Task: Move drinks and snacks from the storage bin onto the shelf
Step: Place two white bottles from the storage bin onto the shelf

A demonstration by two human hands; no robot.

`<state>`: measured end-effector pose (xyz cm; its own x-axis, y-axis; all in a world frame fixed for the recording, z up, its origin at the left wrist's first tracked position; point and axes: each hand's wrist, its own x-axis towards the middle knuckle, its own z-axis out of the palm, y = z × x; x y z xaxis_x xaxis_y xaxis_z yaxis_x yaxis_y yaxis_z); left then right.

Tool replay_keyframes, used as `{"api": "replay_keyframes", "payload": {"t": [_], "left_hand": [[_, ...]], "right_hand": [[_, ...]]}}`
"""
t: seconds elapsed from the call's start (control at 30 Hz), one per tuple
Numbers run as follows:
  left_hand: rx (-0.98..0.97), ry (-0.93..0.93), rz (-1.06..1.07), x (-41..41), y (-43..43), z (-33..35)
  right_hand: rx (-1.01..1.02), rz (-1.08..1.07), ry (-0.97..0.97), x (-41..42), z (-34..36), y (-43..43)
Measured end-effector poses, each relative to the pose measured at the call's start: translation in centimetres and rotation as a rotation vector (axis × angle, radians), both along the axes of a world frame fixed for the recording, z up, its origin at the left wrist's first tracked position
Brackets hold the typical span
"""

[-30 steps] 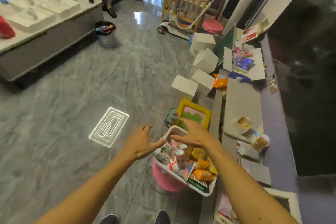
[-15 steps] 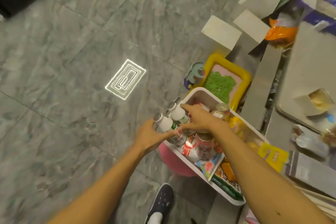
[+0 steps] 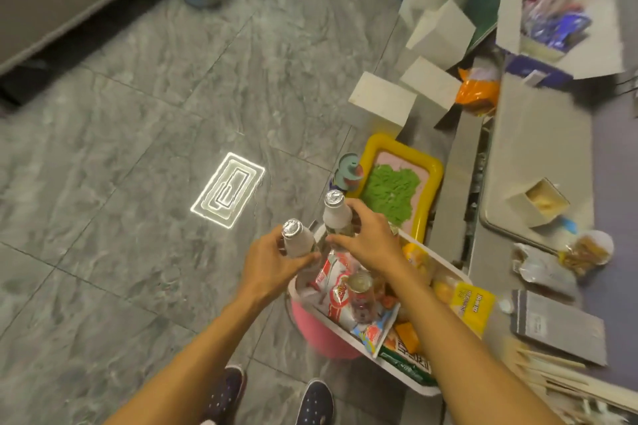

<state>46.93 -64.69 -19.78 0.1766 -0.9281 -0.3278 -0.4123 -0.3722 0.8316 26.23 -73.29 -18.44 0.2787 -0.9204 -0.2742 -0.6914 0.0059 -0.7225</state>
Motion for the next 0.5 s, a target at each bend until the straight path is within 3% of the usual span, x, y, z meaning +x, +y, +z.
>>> {"api": "replay_keyframes", "payload": {"t": [0.3, 0.5], "left_hand": [[-0.382, -0.085, -0.179, -1.2, -7.5, 26.1], [-0.58, -0.153, -0.345, -3.5, -10.4, 43.4]], "right_hand": [[-0.272, -0.381, -0.145, -4.2, 26.1, 0.0], [-0.444, -0.526, -0.101, -7.8, 42.7, 2.9]]}}
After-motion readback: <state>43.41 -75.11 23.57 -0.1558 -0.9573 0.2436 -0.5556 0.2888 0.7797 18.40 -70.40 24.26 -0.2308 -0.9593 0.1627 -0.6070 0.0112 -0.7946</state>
